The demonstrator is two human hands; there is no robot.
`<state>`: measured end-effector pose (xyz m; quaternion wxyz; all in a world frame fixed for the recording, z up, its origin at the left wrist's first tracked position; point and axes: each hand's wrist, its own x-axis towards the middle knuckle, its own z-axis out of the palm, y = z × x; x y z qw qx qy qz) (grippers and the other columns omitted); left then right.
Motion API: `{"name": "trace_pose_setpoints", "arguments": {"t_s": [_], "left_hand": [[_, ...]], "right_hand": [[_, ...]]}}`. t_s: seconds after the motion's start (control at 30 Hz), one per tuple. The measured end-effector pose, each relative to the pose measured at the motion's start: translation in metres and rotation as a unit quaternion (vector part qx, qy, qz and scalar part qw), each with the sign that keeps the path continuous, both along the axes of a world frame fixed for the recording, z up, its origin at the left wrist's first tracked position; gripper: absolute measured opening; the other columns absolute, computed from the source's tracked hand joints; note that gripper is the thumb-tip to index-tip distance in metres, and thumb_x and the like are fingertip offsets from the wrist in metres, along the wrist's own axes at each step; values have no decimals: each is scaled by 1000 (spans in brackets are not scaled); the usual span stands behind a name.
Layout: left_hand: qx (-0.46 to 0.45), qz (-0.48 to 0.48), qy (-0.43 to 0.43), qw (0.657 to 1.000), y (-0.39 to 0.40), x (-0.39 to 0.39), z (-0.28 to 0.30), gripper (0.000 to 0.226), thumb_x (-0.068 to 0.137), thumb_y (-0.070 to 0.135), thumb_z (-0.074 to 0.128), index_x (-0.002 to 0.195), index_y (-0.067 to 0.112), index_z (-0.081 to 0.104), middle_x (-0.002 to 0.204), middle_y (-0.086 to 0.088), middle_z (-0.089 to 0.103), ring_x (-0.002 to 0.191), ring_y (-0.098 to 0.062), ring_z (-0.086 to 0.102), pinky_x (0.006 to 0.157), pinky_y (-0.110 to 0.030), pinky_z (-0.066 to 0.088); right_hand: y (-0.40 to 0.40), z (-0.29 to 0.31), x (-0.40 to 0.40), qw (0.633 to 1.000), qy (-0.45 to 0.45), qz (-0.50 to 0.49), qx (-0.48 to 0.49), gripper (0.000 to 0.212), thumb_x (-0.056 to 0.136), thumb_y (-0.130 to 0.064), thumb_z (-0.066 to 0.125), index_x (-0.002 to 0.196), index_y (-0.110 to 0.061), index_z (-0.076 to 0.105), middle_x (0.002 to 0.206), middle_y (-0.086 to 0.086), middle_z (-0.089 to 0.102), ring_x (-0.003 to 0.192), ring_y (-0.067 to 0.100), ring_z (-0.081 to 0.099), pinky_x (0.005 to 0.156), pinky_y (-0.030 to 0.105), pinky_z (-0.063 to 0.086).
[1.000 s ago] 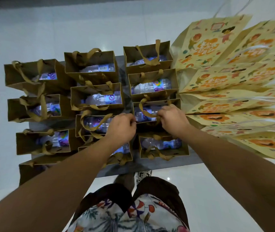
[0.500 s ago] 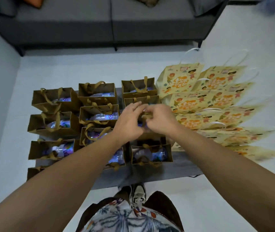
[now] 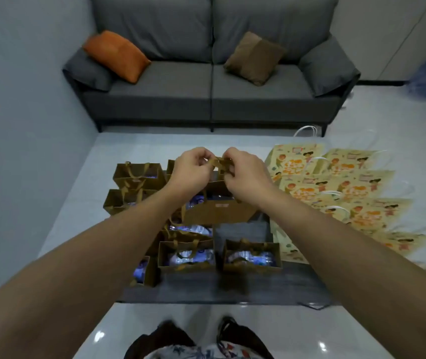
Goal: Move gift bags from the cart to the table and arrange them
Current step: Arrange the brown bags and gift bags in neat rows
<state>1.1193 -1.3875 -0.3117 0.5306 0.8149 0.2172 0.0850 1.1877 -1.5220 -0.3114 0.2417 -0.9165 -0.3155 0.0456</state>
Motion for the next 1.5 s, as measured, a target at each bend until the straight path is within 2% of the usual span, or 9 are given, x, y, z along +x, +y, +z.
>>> {"name": "trace_pose_setpoints", "arguments": {"t_s": [0.2,0.3,0.4,0.5,0.73,0.93,1.3,1.4,1.5], "left_hand": [[31,65,-2,997,74,-66,19,11,96,16,60,95,24,68,81,-8,70,78,-32,71,73,-54,61],[29,85,5,996,121,-105,20,13,95,13,62,94,24,69,78,-6,70,77,-32,71,72,-55,61],[37,78,28,996,172,-141,19,13,93,10,65,92,23,69,78,-3,69,72,-27,69,59,-36,61],[76,50,85,992,222,-166,21,15,90,4,67,92,19,70,79,-1,64,64,-12,59,45,-15,43],[152,20,123,981,289,-188,5,18,92,6,68,98,22,69,85,-1,64,73,-14,63,53,-18,46],[182,20,152,971,330,-188,-18,18,92,12,69,105,25,66,81,2,65,74,-13,62,57,-20,46],[209,108,223,946,377,-141,-54,7,86,21,69,84,28,69,67,4,63,65,-13,61,53,-25,46],[206,125,231,942,385,-133,-69,6,85,23,68,84,28,70,58,2,64,58,-14,62,57,-31,55],[196,144,246,938,394,-132,-82,2,88,28,70,87,29,68,56,1,65,55,-15,64,60,-36,60]], "right_hand": [[73,-10,-51,1000,21,0,-20,9,95,-22,59,99,-22,67,79,-5,61,70,12,61,63,32,58],[122,-17,-81,997,74,28,7,16,100,-26,58,106,-19,72,83,-4,64,72,10,62,61,25,53],[174,-20,-114,992,114,36,46,18,100,-23,60,112,-17,74,89,-5,64,78,8,60,63,20,46],[226,-25,-145,990,114,61,49,20,100,-22,61,115,-16,74,94,-5,65,83,8,59,65,18,44],[273,-55,-177,993,109,49,-19,35,95,-23,67,129,-25,64,116,-6,67,104,14,64,88,34,57],[257,-110,-146,983,134,2,-127,46,92,-28,70,136,-24,57,127,-1,62,111,17,60,90,33,55],[296,-194,-89,962,203,57,-175,26,92,-24,68,117,-17,65,105,3,66,97,21,63,79,37,56],[309,-216,-73,952,214,71,-205,35,91,-24,69,124,-19,61,112,3,63,100,21,60,76,32,54],[321,-237,-60,942,207,97,-247,55,89,-29,71,139,-18,51,132,7,52,120,25,52,92,37,53]]}}
